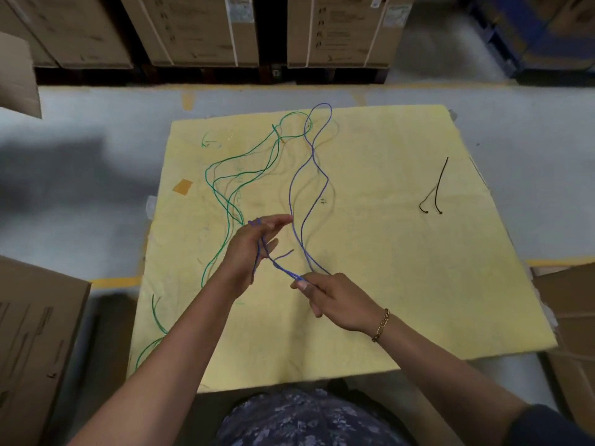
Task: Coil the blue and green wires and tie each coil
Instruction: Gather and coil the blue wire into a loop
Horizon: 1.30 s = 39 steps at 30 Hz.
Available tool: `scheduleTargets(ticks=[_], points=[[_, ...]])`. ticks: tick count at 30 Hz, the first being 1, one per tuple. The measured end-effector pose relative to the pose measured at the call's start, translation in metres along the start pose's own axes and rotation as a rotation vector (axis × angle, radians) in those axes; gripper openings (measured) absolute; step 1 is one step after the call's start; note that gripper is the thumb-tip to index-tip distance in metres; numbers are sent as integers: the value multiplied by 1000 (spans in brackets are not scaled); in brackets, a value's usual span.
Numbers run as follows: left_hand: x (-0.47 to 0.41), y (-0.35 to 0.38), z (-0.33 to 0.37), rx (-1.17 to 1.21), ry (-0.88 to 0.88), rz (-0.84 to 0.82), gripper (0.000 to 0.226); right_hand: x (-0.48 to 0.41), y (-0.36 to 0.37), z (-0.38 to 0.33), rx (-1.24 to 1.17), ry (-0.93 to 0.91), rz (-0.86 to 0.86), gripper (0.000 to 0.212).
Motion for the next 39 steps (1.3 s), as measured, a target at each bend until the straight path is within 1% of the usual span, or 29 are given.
scheduleTargets(ticks=[2, 3, 4, 6, 9, 11, 13, 16, 19, 21, 23, 24, 25, 26, 29, 30, 31, 33, 34, 35, 36, 37, 38, 39], points=[[0, 1, -4, -317, 86, -58, 36, -2, -8, 0, 61, -41, 29, 58], [2, 3, -7, -461, 108, -97, 34, -3, -12, 1, 86, -61, 44, 56], [4, 3, -12, -592, 118, -135, 34, -4, -17, 1, 104, -82, 59, 51], [5, -6, -23, -817, 84, -188, 39, -7, -28, 5, 118, -100, 101, 37], [3, -28, -39, -1002, -1, -237, 31, -16, -56, 16, 34, -46, 182, 27], [3, -39, -47, -1025, -61, -245, 33, -22, -78, 26, -103, 27, 259, 27], [5, -48, -52, -986, -108, -218, 35, -27, -101, 37, -198, 82, 378, 30], [11, -54, -59, -917, -174, -200, 36, -34, -131, 61, -154, 143, 560, 32], [21, -56, -64, -655, -308, -173, 36, -32, -146, 92, -73, 288, 642, 36], [26, -59, -70, -445, -422, -149, 40, -23, -153, 114, -66, 423, 702, 39], [31, -58, -76, -252, -523, -131, 42, -14, -152, 135, -78, 570, 719, 41], [33, -57, -79, -157, -568, -121, 42, -9, -151, 145, -44, 636, 695, 41], [36, -54, -80, -61, -612, -111, 43, -7, -148, 153, 35, 684, 630, 42], [39, -50, -81, 29, -651, -104, 43, -5, -142, 161, 153, 721, 517, 44], [49, -34, -81, 233, -725, -116, 43, 3, -121, 168, 515, 775, 86, 57], [51, -29, -80, 274, -736, -119, 43, 3, -120, 163, 609, 759, 13, 61], [52, -24, -79, 305, -742, -121, 44, -2, -126, 154, 705, 725, 8, 63], [54, -15, -76, 354, -756, -118, 46, -19, -145, 124, 836, 619, 128, 62], [55, -10, -74, 380, -766, -119, 47, -27, -152, 104, 838, 539, 215, 62], [57, -5, -73, 406, -778, -129, 48, -35, -155, 76, 814, 401, 333, 64], [59, 0, -70, 429, -792, -148, 48, -41, -156, 42, 761, 189, 481, 66], [62, 7, -68, 447, -807, -176, 49, -41, -153, 0, 670, -68, 616, 65], [65, 14, -65, 459, -824, -207, 48, -35, -142, -36, 573, -304, 680, 63], [69, 21, -62, 467, -839, -244, 47, -32, -124, -62, 513, -489, 651, 63]])
Point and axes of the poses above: each hand's wrist, its own x-axis away from the middle knuckle, its own y-axis out of the palm, z = x × y, the point moved 10 cm from there along -x, towards the middle knuckle, and after that the axes turned 15 degrees about z, right-handed, at the moved point
